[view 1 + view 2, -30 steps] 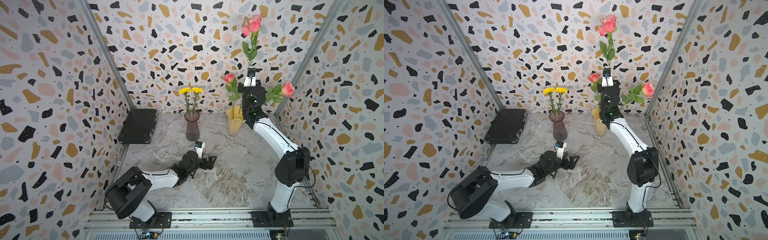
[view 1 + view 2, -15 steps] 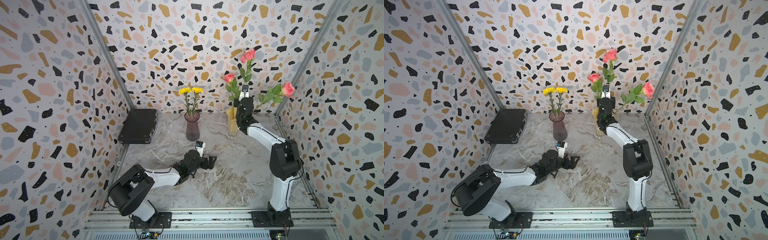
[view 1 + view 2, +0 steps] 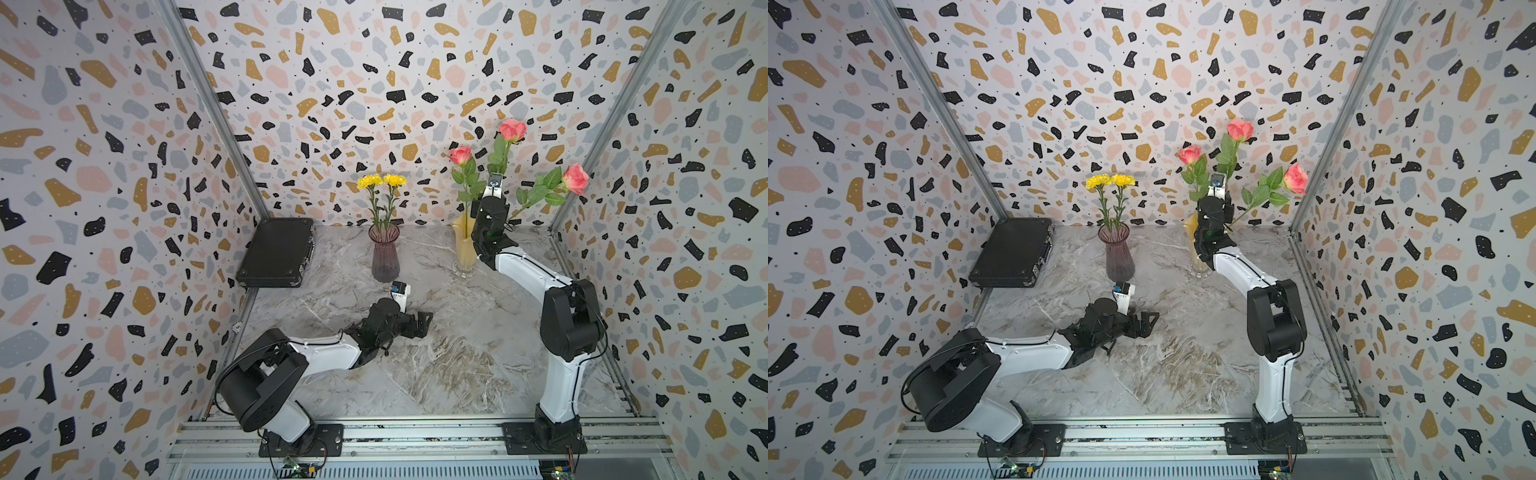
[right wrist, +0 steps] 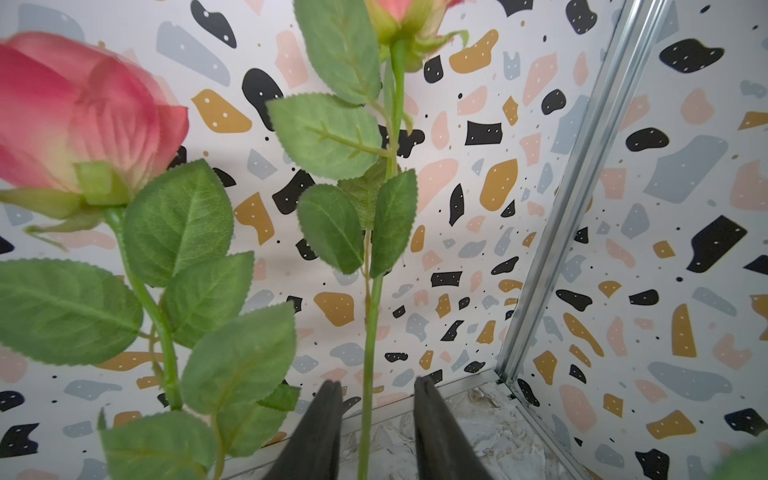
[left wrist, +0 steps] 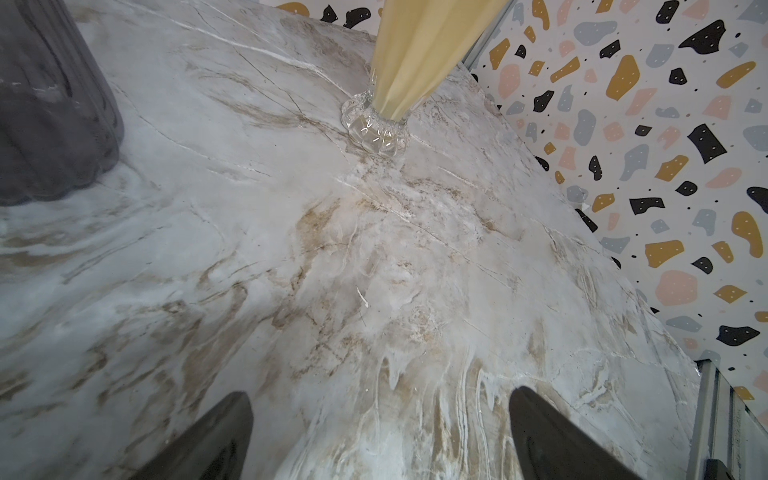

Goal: Arrange the flowers in different vases according to their colors
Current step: Insert the flower into the vase.

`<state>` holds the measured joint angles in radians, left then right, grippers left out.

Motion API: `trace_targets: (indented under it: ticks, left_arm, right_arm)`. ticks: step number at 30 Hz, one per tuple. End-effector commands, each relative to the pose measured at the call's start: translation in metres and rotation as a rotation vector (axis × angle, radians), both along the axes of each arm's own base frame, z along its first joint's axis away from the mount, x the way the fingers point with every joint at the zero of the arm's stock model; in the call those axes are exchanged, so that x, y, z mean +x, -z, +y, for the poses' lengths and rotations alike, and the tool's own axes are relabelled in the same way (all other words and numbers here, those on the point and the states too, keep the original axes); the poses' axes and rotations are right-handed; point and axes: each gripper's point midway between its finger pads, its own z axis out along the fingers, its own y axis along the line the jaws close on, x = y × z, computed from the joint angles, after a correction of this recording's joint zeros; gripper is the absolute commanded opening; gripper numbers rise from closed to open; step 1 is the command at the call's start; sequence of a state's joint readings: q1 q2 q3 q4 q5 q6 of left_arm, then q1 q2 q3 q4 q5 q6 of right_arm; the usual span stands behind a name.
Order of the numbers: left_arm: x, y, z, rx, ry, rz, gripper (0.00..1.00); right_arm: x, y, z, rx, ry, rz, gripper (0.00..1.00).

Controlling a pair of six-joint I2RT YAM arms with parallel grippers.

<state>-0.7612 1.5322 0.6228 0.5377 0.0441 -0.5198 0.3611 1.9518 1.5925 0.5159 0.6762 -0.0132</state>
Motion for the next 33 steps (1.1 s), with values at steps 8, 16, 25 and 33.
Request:
trace_targets:
  ticks: [8, 16, 25, 33]
  left_arm:
    - [0.008, -0.018, -0.005, -0.038, -0.007, -0.023, 0.99]
    - [0.009, -0.017, 0.0, -0.023, -0.031, -0.021, 0.99]
    - [0.016, -0.03, 0.072, 0.033, -0.385, -0.03, 0.99]
    - [0.006, -0.032, 0.192, 0.021, -1.025, -0.072, 0.99]
  right_arm:
    - [-0.043, -0.063, 0.005, 0.076, -0.07, -0.098, 0.35]
    - [-0.066, -0.095, 0.03, 0.038, -0.151, -0.157, 0.36]
    - [-0.124, -0.084, 0.09, 0.031, -0.382, -0.104, 0.38]
    - [-0.2, 0.102, 0.139, 0.084, -0.7, 0.387, 0.51]
